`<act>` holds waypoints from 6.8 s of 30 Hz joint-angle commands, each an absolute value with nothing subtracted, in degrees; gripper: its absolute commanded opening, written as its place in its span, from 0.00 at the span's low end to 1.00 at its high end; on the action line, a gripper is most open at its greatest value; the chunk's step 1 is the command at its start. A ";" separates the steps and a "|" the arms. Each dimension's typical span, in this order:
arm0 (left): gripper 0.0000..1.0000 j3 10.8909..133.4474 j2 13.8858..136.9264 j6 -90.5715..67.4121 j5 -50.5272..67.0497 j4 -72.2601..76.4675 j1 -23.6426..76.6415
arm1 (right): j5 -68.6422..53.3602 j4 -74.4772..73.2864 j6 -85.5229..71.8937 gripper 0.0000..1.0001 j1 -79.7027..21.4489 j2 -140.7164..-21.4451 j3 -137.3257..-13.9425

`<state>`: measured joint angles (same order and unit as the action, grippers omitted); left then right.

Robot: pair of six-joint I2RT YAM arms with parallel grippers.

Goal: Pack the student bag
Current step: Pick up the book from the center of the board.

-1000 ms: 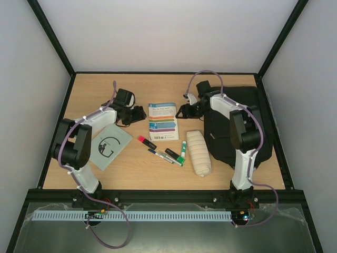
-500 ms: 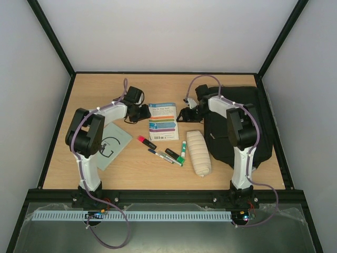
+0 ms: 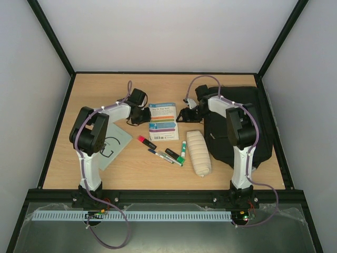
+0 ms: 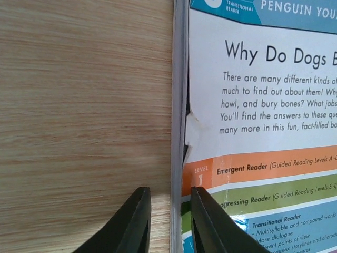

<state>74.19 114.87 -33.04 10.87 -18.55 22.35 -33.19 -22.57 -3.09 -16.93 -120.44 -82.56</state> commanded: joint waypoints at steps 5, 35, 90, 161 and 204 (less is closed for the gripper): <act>0.18 75.06 117.45 -32.25 12.38 -22.41 23.53 | -33.84 -25.52 -3.59 0.64 -17.71 -123.56 -83.07; 0.03 68.20 123.50 -34.27 7.48 -23.77 20.48 | -44.47 -27.61 -11.94 0.79 -21.62 -129.86 -86.79; 0.35 62.58 98.17 -35.83 1.56 -21.35 22.24 | -49.18 -22.07 -15.09 0.01 -21.56 -121.81 -94.88; 0.02 34.58 57.34 -35.14 39.92 29.27 35.00 | -66.00 -40.19 15.82 0.02 -16.02 -76.39 -76.20; 0.02 36.66 64.72 -45.53 36.56 40.68 35.01 | -79.98 -24.03 -0.70 0.26 -15.10 -75.57 -62.36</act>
